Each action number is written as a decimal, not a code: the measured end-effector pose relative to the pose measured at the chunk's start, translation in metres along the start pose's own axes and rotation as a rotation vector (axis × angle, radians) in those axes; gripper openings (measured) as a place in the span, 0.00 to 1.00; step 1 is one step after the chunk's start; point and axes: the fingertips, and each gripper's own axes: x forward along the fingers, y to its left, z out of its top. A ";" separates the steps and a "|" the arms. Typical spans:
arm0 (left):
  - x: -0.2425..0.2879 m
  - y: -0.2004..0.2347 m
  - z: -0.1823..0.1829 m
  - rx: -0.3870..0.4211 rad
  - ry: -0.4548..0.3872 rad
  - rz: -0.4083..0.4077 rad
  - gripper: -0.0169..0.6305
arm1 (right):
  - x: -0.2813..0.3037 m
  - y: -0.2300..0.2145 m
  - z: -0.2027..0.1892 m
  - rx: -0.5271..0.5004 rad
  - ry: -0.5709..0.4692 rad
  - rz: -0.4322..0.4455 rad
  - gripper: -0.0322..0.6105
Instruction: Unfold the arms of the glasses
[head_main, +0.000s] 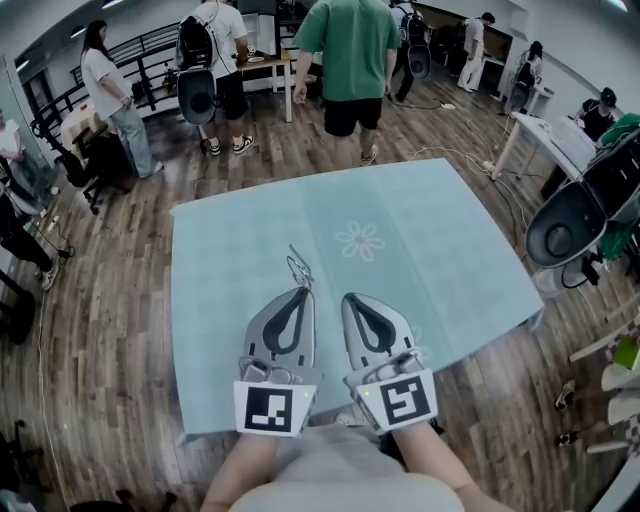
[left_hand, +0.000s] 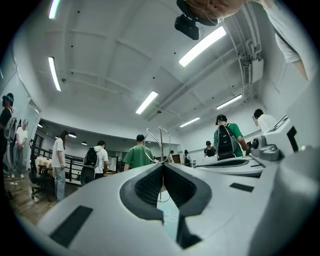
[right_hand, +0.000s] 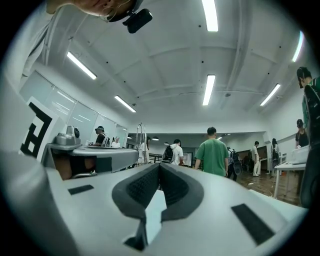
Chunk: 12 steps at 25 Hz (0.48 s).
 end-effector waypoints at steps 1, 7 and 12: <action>0.000 0.000 0.000 -0.015 0.006 -0.011 0.04 | 0.000 0.000 -0.001 0.000 0.002 0.002 0.06; 0.002 0.002 -0.002 -0.155 0.020 -0.062 0.04 | -0.003 -0.003 -0.002 0.003 0.006 0.012 0.06; 0.002 0.005 0.003 -0.298 0.020 -0.100 0.04 | -0.001 -0.002 0.001 0.004 0.006 0.024 0.06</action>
